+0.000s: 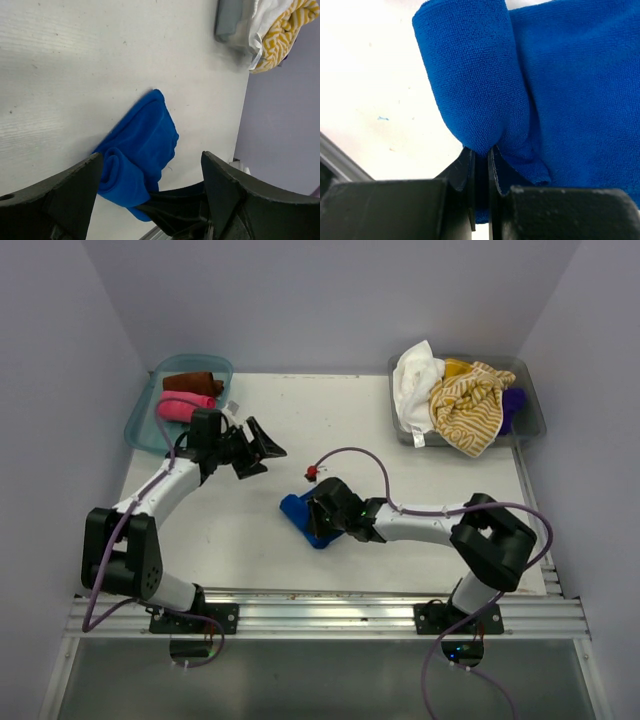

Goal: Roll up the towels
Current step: Roll the towel

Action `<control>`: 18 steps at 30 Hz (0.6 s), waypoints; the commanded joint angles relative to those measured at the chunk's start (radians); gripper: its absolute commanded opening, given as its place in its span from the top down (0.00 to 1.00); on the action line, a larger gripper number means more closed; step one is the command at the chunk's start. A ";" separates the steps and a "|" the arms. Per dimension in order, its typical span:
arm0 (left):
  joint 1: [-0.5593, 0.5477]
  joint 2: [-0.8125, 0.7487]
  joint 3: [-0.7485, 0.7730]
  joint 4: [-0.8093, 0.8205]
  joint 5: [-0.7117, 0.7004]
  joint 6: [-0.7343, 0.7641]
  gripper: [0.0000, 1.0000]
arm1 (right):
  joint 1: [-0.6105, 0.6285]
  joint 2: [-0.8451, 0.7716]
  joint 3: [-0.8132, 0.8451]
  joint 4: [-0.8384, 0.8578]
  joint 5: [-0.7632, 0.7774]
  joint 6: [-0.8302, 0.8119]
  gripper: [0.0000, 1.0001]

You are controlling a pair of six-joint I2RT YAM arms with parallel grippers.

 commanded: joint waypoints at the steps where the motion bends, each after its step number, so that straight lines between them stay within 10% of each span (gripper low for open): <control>1: 0.004 -0.037 -0.046 -0.022 0.004 0.021 0.17 | -0.064 -0.048 -0.063 0.040 -0.138 0.103 1.00; 18: -0.197 0.027 -0.219 0.197 0.030 -0.094 0.24 | -0.345 0.040 -0.304 0.521 -0.640 0.378 1.00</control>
